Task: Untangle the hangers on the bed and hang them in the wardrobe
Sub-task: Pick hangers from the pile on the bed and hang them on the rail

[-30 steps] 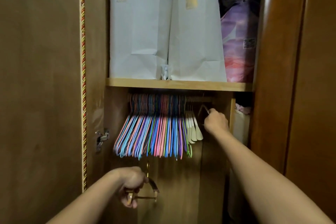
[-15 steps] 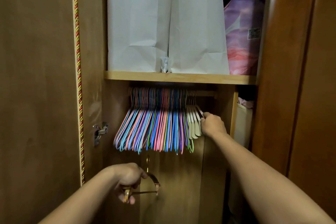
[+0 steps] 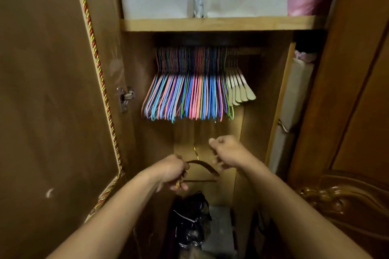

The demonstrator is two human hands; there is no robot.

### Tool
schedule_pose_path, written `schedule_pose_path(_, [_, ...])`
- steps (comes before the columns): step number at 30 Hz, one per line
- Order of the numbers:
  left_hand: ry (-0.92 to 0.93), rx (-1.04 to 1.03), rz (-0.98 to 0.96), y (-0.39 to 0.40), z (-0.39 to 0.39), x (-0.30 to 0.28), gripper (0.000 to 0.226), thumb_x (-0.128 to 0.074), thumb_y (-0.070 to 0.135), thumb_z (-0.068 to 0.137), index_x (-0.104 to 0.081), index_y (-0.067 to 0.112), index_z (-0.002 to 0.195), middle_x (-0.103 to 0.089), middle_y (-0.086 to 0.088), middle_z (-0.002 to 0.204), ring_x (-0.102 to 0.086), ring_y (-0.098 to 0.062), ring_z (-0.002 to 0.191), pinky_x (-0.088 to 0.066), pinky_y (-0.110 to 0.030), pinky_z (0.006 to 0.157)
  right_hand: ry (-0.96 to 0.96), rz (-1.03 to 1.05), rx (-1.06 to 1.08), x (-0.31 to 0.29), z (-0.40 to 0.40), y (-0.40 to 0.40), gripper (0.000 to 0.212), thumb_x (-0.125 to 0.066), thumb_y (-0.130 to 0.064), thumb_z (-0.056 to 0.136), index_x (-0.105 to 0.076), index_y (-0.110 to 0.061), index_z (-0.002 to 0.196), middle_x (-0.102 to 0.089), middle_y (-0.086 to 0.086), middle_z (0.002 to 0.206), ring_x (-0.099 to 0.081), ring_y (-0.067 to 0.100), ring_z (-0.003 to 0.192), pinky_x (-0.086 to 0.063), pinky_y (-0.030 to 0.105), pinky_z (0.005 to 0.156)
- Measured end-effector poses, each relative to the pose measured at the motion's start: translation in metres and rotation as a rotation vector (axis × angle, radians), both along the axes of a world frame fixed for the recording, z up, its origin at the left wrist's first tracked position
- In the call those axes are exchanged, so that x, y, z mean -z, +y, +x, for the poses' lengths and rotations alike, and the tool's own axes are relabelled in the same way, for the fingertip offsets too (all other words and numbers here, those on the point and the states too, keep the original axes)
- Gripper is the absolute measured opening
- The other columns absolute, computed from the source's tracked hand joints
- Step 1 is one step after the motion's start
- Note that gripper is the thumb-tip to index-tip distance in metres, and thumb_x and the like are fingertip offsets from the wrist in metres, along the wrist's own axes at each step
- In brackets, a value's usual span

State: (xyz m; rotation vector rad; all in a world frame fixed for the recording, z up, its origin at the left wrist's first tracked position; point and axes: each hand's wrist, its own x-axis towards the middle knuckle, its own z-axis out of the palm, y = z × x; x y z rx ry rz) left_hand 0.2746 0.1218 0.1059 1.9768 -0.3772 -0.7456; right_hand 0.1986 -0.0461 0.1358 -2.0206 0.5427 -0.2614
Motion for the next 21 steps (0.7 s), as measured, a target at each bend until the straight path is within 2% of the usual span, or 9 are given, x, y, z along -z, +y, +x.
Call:
schedule_pose_path(3, [-0.052,0.040,-0.057,-0.018,-0.029,0.012,0.027,-0.054,0.024,0.095,-0.052,0.008,0.116,-0.063,-0.011,0.081,-0.061,-0.021,0.058,-0.042,-0.029,0.051,0.191,0.197,-0.095,0.033,-0.002,0.018,0.043,-0.045,-0.051,0.100,-0.064,-0.012,0.093,-0.063,0.005,0.078,-0.064,0.019,0.065,-0.053,0.032,0.053])
schedule_pose_path(6, [-0.101,0.025,-0.110,-0.036,-0.047,0.026,0.026,-0.051,0.025,0.095,-0.046,0.019,0.121,-0.066,-0.008,0.096,-0.063,-0.016,0.075,-0.049,-0.019,0.050,0.222,0.356,-0.069,0.040,-0.015,0.027,0.038,-0.051,-0.041,0.101,-0.062,-0.006,0.111,-0.065,0.014,0.082,-0.064,0.023,0.063,-0.051,0.028,0.046])
schedule_pose_path(8, [-0.129,0.030,-0.135,-0.046,-0.051,0.041,0.042,-0.052,0.027,0.084,-0.045,0.023,0.125,-0.062,-0.011,0.118,-0.065,-0.025,0.098,-0.060,-0.031,0.072,0.185,0.461,-0.022,0.043,-0.027,0.026,0.027,-0.054,-0.030,0.100,-0.063,-0.006,0.111,-0.068,0.017,0.097,-0.068,0.027,0.081,-0.059,0.036,0.055])
schedule_pose_path(10, [-0.107,0.103,-0.122,-0.056,-0.050,0.056,0.053,-0.053,0.027,0.080,-0.049,0.019,0.132,-0.060,-0.011,0.128,-0.063,-0.030,0.112,-0.056,-0.046,0.091,0.152,0.482,0.042,0.048,-0.040,0.022,0.024,-0.058,-0.024,0.095,-0.067,-0.006,0.108,-0.071,0.020,0.107,-0.071,0.032,0.094,-0.061,0.047,0.080])
schedule_pose_path(12, [-0.046,0.189,-0.159,-0.060,-0.059,0.054,0.042,-0.059,0.017,0.081,-0.059,0.014,0.123,-0.068,-0.013,0.116,-0.066,-0.027,0.105,-0.054,-0.045,0.093,0.119,0.484,0.095,0.049,-0.053,0.017,0.021,-0.059,-0.017,0.092,-0.069,-0.004,0.104,-0.073,0.020,0.103,-0.073,0.032,0.088,-0.060,0.048,0.084])
schedule_pose_path(14, [0.058,0.265,-0.226,-0.059,-0.069,0.044,0.030,-0.063,0.009,0.083,-0.067,0.016,0.112,-0.072,-0.007,0.098,-0.066,-0.020,0.090,-0.051,-0.035,0.080,0.082,0.497,0.131,0.046,-0.067,0.014,0.011,-0.059,-0.010,0.093,-0.066,-0.002,0.095,-0.070,0.017,0.085,-0.070,0.023,0.065,-0.062,0.036,0.061])
schedule_pose_path(15, [0.112,0.315,-0.235,-0.058,-0.072,0.041,0.027,-0.062,0.007,0.085,-0.069,0.016,0.109,-0.071,-0.004,0.093,-0.064,-0.016,0.086,-0.047,-0.031,0.076,0.076,0.482,0.154,0.044,-0.074,0.012,0.008,-0.061,-0.008,0.092,-0.064,-0.003,0.088,-0.067,0.014,0.078,-0.067,0.021,0.060,-0.058,0.032,0.053])
schedule_pose_path(17, [0.132,0.394,-0.200,-0.057,-0.071,0.039,0.027,-0.060,0.007,0.088,-0.071,0.017,0.111,-0.068,-0.002,0.097,-0.058,-0.013,0.088,-0.043,-0.023,0.074,0.087,0.368,0.237,0.044,-0.080,0.002,0.011,-0.063,-0.013,0.090,-0.060,-0.006,0.082,-0.064,0.011,0.074,-0.062,0.023,0.064,-0.056,0.037,0.058])
schedule_pose_path(21, [0.004,0.345,-0.093,-0.062,-0.063,0.031,0.029,-0.054,0.012,0.095,-0.063,0.028,0.118,-0.064,-0.004,0.109,-0.054,-0.016,0.094,-0.044,-0.026,0.076,0.104,-0.010,0.442,0.038,-0.083,-0.025,0.028,-0.052,-0.031,0.095,-0.058,-0.011,0.115,-0.068,0.009,0.107,-0.066,0.027,0.096,-0.056,0.040,0.085])
